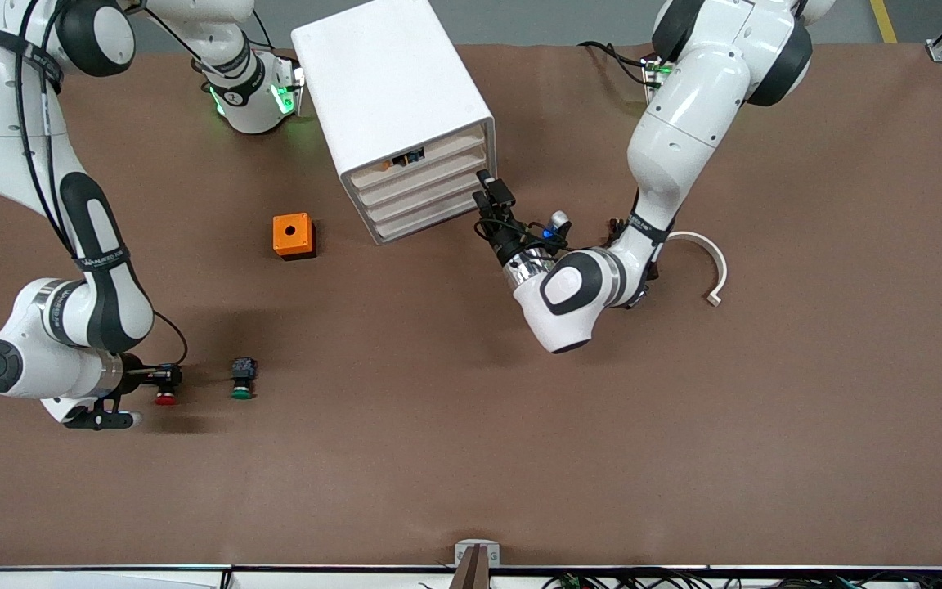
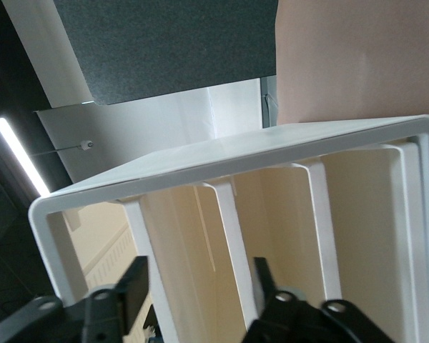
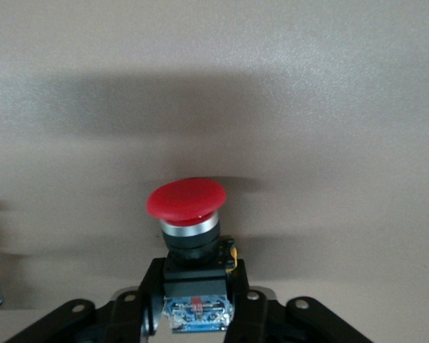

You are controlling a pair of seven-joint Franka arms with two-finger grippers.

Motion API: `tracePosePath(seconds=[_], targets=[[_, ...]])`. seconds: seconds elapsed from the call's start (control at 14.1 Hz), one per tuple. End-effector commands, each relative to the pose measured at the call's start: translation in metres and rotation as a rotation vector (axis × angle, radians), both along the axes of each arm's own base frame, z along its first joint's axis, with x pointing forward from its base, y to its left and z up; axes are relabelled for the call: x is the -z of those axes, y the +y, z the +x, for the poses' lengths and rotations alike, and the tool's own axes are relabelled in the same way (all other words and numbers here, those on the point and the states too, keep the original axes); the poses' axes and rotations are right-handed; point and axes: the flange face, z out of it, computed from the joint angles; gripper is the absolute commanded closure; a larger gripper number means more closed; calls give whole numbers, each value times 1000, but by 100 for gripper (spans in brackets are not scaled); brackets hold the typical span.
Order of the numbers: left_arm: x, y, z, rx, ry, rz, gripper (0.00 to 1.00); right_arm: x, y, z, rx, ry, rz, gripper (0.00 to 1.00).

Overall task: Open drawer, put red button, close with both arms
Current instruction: 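Pull the drawer open with the left gripper while the right gripper lifts the button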

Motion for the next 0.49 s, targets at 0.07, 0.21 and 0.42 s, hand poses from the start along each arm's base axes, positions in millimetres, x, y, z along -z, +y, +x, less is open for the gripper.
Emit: tracePosePath(seconds=[0.07, 0.21, 0.42], targets=[[5, -24, -18, 31, 28, 5, 42, -3, -1, 3, 41, -9, 40, 96], [10, -28, -23, 37, 25, 12, 42, -4, -1, 3, 54, -10, 55, 99], [19, -34, -32, 52, 26, 29, 42, -8, 0, 4, 62, -12, 56, 100]])
